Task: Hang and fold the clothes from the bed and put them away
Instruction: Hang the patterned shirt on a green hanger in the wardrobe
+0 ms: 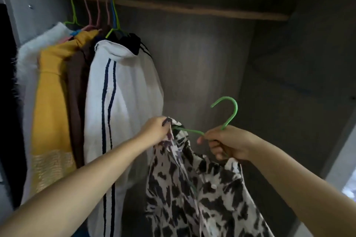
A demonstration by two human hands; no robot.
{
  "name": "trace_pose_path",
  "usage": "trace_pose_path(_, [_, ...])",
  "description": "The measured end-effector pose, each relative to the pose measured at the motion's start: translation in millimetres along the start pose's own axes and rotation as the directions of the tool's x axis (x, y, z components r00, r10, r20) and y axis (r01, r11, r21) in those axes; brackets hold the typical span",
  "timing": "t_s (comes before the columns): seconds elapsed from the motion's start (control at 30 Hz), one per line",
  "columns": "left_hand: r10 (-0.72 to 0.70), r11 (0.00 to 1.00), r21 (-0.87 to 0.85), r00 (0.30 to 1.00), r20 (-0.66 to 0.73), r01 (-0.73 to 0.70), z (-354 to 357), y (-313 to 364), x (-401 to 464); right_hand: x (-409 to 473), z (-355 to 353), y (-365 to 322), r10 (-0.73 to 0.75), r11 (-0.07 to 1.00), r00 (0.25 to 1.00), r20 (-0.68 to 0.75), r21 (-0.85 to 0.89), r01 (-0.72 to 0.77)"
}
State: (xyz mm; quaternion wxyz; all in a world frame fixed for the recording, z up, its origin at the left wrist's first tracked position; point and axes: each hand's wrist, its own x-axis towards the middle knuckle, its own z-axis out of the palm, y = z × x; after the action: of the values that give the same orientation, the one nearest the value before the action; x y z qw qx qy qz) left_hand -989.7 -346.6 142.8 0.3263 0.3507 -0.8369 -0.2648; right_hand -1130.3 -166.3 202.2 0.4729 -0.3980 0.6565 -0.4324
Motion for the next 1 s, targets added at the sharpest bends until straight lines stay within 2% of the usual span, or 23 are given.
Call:
trace_pose_path(0.03, [-0.023,0.999,-0.027,1.0,0.01,0.023,2.9,-2.3,1.9,2.0,-1.0,-1.5,0.025,0.999,0.999,0.049,0.023,-0.026])
trace_pose_path(0.1, [-0.046,0.992,-0.119,0.999,0.018,0.048,2.0,-2.4,2.7,6.5,-5.2,-9.5,-0.021,0.994,0.997,0.07,0.104,0.014])
trace_pose_path(0.17, [0.046,0.994,-0.101,0.998,-0.033,-0.049,-1.2,6.6,-3.0,13.2,-9.2,-22.4,-0.093,0.972,0.995,0.037,0.22,0.083])
trace_pose_path(0.23, [0.194,0.978,-0.065,0.976,-0.094,-0.2,-1.3,27.5,-15.4,22.2,-7.6,-38.7,-0.09,0.953,0.995,0.039,0.294,0.075])
trace_pose_path(0.27, [0.237,0.964,-0.101,0.968,-0.087,-0.246,0.5,40.3,-22.8,27.9,-5.5,-48.1,-0.086,0.948,0.996,0.04,0.311,0.069])
trace_pose_path(0.3, [0.24,0.957,-0.152,0.969,-0.051,-0.246,1.5,54.3,-30.1,34.4,-3.1,-58.9,-0.097,0.94,0.995,0.03,0.331,0.082])
trace_pose_path(0.4, [0.133,0.929,-0.359,0.986,0.103,-0.088,-1.4,90.5,-39.3,54.5,7.0,-98.4,-0.188,0.906,0.979,-0.073,0.371,0.202])
trace_pose_path(0.47, [0.086,0.906,-0.423,0.983,0.164,-0.009,-8.0,100.8,-33.0,72.1,12.4,-126.1,-0.26,0.886,0.953,-0.157,0.353,0.299])
trace_pose_path(0.53, [0.039,0.876,-0.479,0.981,0.189,0.058,-17.7,107.9,-23.0,88.6,18.5,-152.0,-0.309,0.889,0.932,-0.189,0.29,0.354])
trace_pose_path(0.6, [0.044,0.875,-0.483,0.991,0.126,0.023,-25.6,110.0,-8.8,102.2,26.2,-178.1,-0.364,0.894,0.908,-0.209,0.193,0.403])
trace_pose_path(0.67, [-0.007,0.905,-0.426,1.0,-0.002,0.005,-36.2,109.1,5.8,113.3,32.6,-202.4,-0.429,0.886,0.871,-0.237,0.077,0.457])
trace_pose_path(0.73, [-0.07,0.927,-0.375,0.984,-0.164,0.003,-51.5,106.7,23.5,122.2,38.5,-220.3,-0.508,0.861,0.826,-0.244,-0.149,0.486])
trace_pose_path(0.8, [-0.124,0.942,-0.334,0.951,-0.284,0.023,-69.2,103.1,44.3,130.2,47.9,-232.6,-0.594,0.76,0.788,-0.162,-0.436,0.482])
trace_pose_path(0.87, [-0.213,0.95,-0.29,0.915,-0.342,0.113,-89.0,103.0,67.1,138.0,62.4,-239.0,-0.623,0.618,0.782,-0.027,-0.631,0.47])
trace_pose_path(0.93, [-0.293,0.934,-0.305,0.887,-0.357,0.186,-110.7,106.7,89.4,151.9,76.8,-245.3,-0.624,0.535,0.78,0.048,-0.701,0.471])
trace_pose_path(1.0, [-0.294,0.925,-0.339,0.888,-0.354,0.171,-131.4,106.0,106.3,165.3,82.7,-255.9,-0.661,0.527,0.749,0.046,-0.682,0.506])
